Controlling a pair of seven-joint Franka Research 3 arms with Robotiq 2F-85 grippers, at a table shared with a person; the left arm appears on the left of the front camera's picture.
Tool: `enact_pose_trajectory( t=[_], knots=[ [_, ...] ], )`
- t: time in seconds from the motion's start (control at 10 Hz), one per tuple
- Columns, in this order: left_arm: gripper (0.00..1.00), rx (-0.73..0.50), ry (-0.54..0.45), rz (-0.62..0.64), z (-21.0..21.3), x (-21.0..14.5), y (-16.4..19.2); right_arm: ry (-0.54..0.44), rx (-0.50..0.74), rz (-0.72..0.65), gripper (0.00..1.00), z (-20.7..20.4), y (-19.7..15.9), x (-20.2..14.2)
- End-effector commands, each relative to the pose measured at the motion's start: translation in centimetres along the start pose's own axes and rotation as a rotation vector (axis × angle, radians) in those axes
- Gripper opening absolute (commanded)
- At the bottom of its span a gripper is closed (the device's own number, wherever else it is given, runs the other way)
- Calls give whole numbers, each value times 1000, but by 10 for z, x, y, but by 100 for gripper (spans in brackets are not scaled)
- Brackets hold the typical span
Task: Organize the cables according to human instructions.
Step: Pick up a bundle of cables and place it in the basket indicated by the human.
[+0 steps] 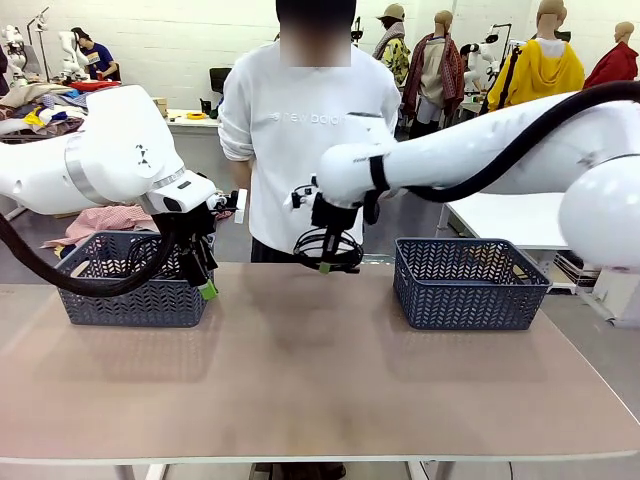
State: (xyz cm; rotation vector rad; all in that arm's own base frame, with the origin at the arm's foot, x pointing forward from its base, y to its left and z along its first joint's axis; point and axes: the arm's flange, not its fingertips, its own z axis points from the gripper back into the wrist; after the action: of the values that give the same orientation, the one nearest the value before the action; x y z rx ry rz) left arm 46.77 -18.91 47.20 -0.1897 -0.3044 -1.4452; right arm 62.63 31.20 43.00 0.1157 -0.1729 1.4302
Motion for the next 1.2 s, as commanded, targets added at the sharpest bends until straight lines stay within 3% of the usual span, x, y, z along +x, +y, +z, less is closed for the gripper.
enact_pose_trajectory(
  t=[0.0,0.3,0.5,0.8,1.0,1.1],
  knots=[
    [100,2,0,1,1,-2,0,-15,154,199,0,36,16,-48],
    [100,2,0,1,1,-2,0,26,167,300,0,80,18,-97],
    [100,2,0,1,1,-2,0,72,93,289,0,95,12,-124],
    [100,2,0,1,1,-2,0,111,-48,216,0,99,9,-142],
    [100,2,0,1,1,-2,0,86,-64,176,0,97,10,-145],
    [100,2,0,1,1,-2,0,84,-15,231,0,105,-7,-144]
  ],
)
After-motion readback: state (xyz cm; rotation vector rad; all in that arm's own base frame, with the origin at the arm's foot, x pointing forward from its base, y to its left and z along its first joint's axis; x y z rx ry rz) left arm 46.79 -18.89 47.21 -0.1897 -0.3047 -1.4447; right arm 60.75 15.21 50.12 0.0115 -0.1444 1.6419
